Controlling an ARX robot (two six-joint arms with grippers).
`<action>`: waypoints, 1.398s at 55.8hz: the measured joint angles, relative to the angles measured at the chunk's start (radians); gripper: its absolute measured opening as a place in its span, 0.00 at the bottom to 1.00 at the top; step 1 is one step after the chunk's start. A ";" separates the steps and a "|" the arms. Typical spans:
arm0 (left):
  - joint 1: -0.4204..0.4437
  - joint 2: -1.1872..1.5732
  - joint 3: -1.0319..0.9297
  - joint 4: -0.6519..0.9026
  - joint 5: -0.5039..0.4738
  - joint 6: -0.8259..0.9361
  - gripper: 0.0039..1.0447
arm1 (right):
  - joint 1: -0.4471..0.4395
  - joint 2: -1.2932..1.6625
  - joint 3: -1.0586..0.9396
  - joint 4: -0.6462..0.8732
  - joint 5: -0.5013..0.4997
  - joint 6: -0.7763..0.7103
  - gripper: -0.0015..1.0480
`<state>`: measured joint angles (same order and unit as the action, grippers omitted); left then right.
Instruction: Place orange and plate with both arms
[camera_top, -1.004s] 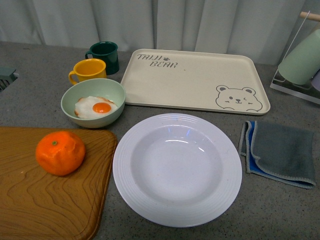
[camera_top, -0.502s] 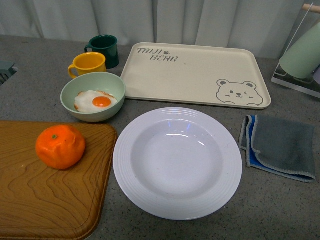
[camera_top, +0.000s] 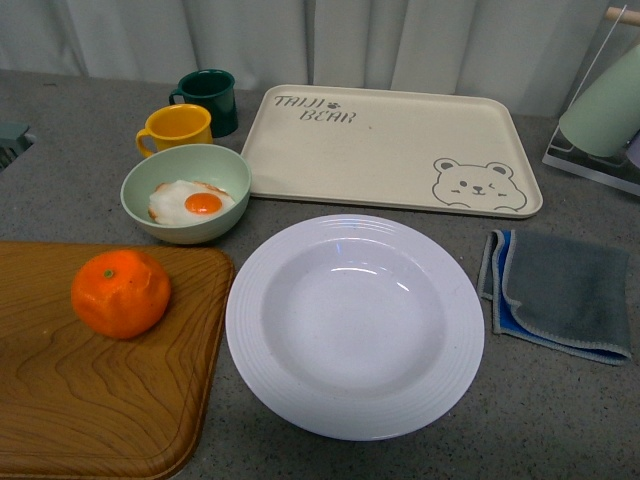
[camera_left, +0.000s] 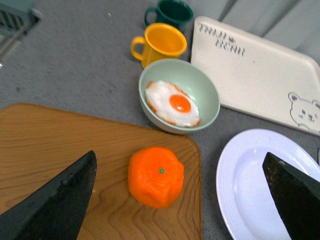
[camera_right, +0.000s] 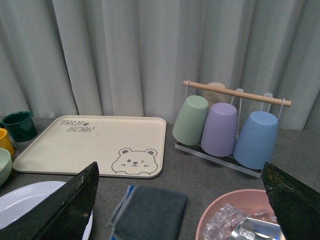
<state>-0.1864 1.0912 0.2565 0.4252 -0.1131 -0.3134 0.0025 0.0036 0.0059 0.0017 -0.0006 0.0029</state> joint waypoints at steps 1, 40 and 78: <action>-0.001 0.022 0.006 0.007 0.004 0.000 0.94 | 0.000 0.000 0.000 0.000 0.000 0.000 0.91; 0.076 0.615 0.278 -0.052 0.226 -0.012 0.94 | 0.000 0.000 0.000 0.000 0.000 0.000 0.91; 0.028 0.671 0.354 -0.135 0.245 0.086 0.45 | 0.000 0.000 0.000 0.000 0.000 0.000 0.91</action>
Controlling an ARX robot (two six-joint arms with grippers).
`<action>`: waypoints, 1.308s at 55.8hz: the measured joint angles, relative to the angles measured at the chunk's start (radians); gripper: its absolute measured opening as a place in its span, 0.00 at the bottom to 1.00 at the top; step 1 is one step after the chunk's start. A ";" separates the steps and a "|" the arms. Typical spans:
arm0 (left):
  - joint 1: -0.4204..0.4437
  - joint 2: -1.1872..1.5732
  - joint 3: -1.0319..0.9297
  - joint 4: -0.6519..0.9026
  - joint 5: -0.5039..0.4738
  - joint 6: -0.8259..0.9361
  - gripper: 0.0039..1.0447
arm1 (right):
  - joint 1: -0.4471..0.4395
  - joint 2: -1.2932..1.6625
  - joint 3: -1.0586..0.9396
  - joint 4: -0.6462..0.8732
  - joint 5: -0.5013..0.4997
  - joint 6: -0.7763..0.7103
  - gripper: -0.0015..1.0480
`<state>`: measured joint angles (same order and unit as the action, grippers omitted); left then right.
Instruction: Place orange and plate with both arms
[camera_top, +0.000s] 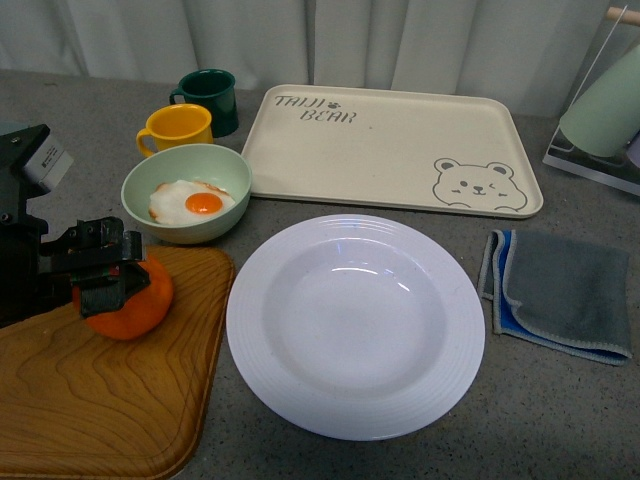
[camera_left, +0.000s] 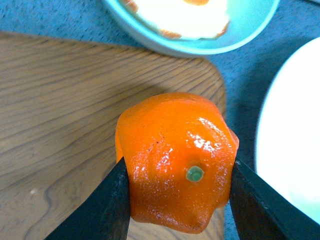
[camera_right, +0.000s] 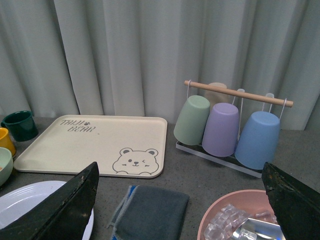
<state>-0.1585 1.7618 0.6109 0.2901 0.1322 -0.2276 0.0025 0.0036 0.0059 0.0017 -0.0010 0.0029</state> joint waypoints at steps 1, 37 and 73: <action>-0.010 -0.008 0.003 -0.002 0.000 -0.004 0.44 | 0.000 0.000 0.000 0.000 0.000 0.000 0.91; -0.357 0.171 0.232 0.014 -0.044 -0.090 0.42 | 0.000 0.000 0.000 0.000 0.000 0.000 0.91; -0.365 0.190 0.185 0.094 -0.081 -0.111 0.96 | 0.000 0.000 0.000 0.000 0.000 0.000 0.91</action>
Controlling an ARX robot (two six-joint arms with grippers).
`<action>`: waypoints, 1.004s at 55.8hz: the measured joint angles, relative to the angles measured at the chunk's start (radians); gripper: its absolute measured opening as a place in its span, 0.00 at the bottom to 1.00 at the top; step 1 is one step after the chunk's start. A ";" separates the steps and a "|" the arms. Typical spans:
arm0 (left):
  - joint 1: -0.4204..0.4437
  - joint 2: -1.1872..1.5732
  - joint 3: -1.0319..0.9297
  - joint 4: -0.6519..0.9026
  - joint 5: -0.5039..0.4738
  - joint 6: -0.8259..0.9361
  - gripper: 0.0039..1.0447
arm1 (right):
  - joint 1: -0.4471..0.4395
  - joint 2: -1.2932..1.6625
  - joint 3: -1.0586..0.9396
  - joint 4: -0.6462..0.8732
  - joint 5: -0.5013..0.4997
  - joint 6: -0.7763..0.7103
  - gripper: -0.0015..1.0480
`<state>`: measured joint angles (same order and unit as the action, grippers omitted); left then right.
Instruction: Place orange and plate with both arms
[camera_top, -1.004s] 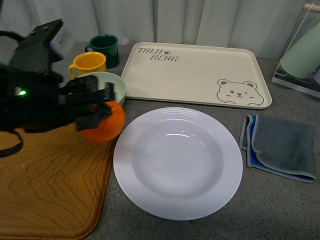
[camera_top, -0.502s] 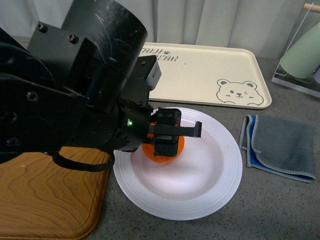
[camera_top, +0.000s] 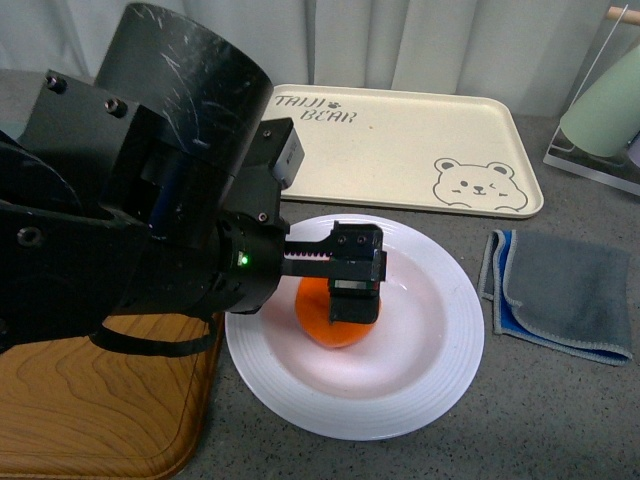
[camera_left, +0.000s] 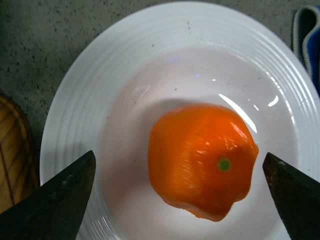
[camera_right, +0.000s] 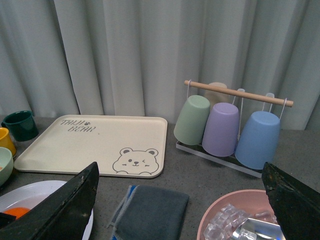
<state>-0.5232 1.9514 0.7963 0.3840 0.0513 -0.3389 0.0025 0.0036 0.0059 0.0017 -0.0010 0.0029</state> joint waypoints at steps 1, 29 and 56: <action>0.001 -0.004 -0.001 0.000 0.000 0.000 0.95 | 0.000 0.000 0.000 0.000 0.000 0.000 0.91; 0.058 -0.080 -0.322 0.771 -0.475 0.260 0.65 | 0.000 0.000 0.000 0.000 0.003 0.000 0.91; 0.293 -0.571 -0.685 0.865 -0.272 0.328 0.03 | 0.000 0.000 0.000 -0.001 0.000 0.000 0.91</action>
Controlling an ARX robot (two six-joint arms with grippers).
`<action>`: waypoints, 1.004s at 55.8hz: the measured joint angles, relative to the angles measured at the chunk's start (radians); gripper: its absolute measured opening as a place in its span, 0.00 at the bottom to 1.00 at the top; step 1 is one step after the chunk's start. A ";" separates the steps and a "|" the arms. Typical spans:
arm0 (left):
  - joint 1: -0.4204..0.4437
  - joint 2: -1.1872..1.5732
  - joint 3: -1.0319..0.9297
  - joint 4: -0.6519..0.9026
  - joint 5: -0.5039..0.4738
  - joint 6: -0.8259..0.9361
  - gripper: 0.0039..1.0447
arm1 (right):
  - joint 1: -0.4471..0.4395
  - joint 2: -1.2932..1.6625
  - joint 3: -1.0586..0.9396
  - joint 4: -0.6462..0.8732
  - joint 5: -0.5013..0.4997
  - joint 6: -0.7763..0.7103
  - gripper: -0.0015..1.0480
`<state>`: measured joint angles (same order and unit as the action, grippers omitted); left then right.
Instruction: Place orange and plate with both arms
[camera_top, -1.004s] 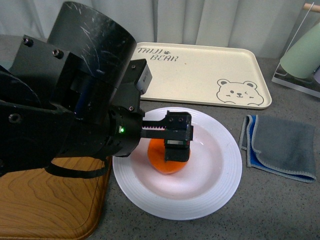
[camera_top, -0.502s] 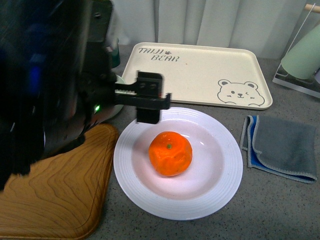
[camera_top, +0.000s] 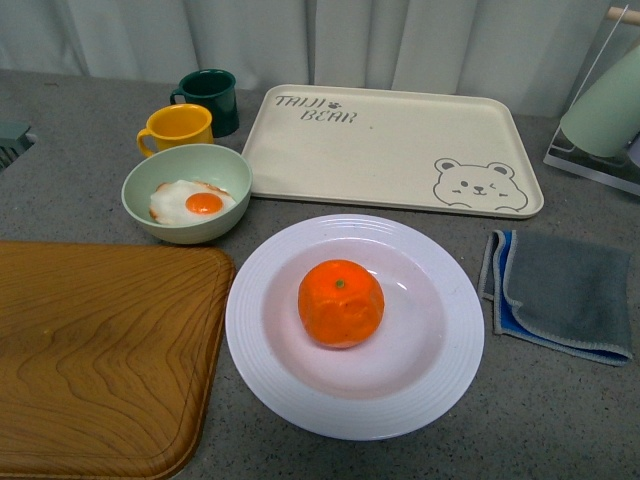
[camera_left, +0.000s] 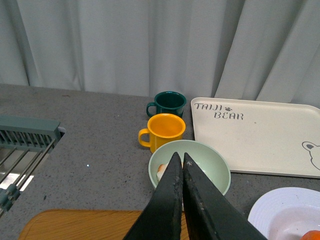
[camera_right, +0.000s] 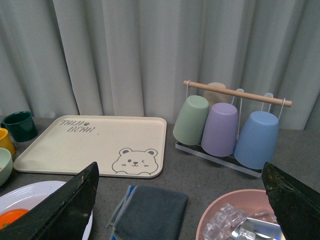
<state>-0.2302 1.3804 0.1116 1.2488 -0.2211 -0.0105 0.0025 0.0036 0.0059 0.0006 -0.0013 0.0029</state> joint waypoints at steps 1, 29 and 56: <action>0.007 -0.021 -0.008 -0.013 0.011 0.000 0.03 | 0.000 0.000 0.000 0.000 0.000 0.000 0.91; 0.166 -0.597 -0.090 -0.500 0.180 0.003 0.03 | 0.000 0.000 0.000 0.000 0.000 0.000 0.91; 0.227 -0.949 -0.092 -0.816 0.221 0.003 0.03 | 0.000 0.000 0.000 0.000 0.000 0.000 0.91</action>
<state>-0.0029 0.4316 0.0196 0.4328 -0.0002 -0.0074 0.0025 0.0036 0.0059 0.0006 -0.0013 0.0029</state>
